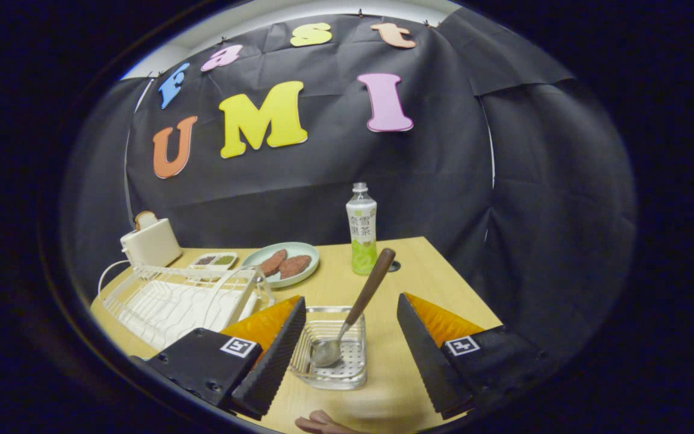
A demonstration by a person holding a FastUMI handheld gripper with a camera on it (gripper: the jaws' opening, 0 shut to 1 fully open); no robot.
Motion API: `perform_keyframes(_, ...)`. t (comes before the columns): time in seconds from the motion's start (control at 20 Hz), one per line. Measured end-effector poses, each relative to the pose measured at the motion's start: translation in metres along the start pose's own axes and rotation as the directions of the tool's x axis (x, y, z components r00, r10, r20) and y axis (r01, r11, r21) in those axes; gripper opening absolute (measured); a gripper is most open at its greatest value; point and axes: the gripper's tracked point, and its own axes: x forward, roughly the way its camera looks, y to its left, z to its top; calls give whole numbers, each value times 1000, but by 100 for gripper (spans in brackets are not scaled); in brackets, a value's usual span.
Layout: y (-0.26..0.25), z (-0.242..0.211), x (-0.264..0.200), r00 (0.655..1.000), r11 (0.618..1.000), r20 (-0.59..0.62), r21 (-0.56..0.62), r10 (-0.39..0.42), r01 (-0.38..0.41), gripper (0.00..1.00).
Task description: Take the plate from the dish rack, then take the spoon from the basket and place it into the plate.
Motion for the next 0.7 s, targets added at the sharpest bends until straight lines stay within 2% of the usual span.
perform_keyframes(0.1, -2, 4, 15, 1000, 1000, -11, -2, 8, -8, 98)
perform_keyframes(0.3, -5, 4, 37, 999, 999, -36, 36, 24, -23, 83)
perform_keyframes(0.4, -10, 2, 42, 999, 999, -42, 44, -1, 3, 76)
perform_keyframes(0.55, -3, 4, 31, 999, 996, -38, 90, -1, 5, 33)
perform_keyframes(0.7, -1, 14, 18, 999, 993, -4, 112, -37, 38, 22)
